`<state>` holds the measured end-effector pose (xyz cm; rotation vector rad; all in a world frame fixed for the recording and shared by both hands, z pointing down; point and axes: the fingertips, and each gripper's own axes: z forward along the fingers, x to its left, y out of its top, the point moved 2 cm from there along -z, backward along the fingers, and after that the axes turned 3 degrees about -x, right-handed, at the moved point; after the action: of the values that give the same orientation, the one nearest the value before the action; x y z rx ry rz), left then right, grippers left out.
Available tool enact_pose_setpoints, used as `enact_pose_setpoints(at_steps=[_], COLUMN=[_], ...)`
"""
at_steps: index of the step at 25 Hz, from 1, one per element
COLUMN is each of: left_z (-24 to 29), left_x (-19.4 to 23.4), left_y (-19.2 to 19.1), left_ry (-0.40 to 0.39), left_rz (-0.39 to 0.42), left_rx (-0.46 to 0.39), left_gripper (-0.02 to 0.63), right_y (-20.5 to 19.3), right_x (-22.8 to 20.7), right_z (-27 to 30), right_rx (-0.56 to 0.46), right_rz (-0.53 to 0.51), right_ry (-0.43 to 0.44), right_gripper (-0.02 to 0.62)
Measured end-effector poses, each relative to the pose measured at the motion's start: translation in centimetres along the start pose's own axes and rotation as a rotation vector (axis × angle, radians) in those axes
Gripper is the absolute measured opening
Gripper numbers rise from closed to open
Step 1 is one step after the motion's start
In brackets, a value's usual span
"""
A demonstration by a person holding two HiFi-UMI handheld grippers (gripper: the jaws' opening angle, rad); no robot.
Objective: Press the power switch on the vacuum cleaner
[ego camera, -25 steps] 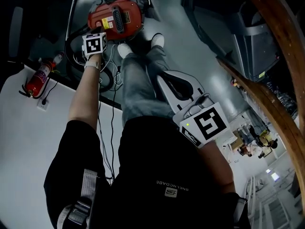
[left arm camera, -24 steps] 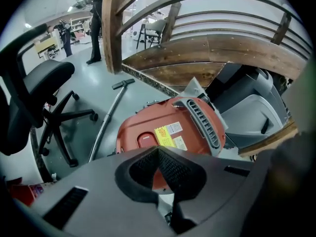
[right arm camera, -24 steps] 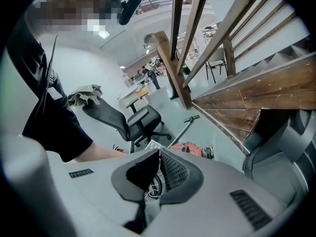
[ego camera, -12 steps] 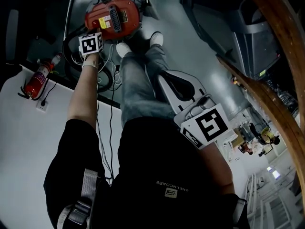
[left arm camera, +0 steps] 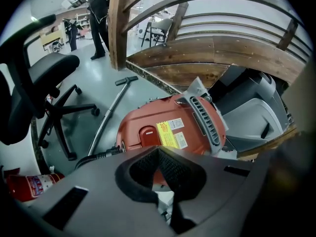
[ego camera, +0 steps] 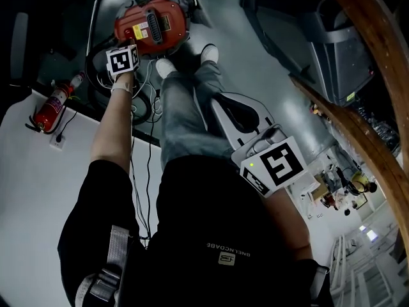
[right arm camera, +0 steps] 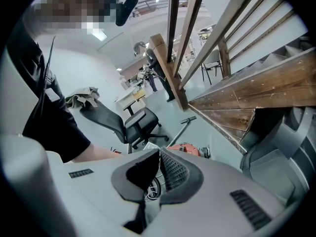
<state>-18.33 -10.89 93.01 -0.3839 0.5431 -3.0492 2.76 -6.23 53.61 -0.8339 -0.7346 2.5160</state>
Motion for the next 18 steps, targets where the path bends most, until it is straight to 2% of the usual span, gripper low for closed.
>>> enact_pose_setpoints(at_steps=[10, 18], left_z=[-5.6, -13.4], left_x=[-2.1, -5.2], left_y=[2.1, 4.9], left_ry=[-0.003, -0.017], left_rz=[0.022, 0.027], left_rx=[-0.054, -0.134], left_gripper=[0.014, 0.014], right_y=[3.1, 6.1], right_x=[0.9, 2.0], right_z=[-3.3, -7.0], right_rx=[-0.072, -0.145], right_rz=[-0.035, -0.079], right_ry=[0.008, 0.038], right_gripper=[0.029, 0.029])
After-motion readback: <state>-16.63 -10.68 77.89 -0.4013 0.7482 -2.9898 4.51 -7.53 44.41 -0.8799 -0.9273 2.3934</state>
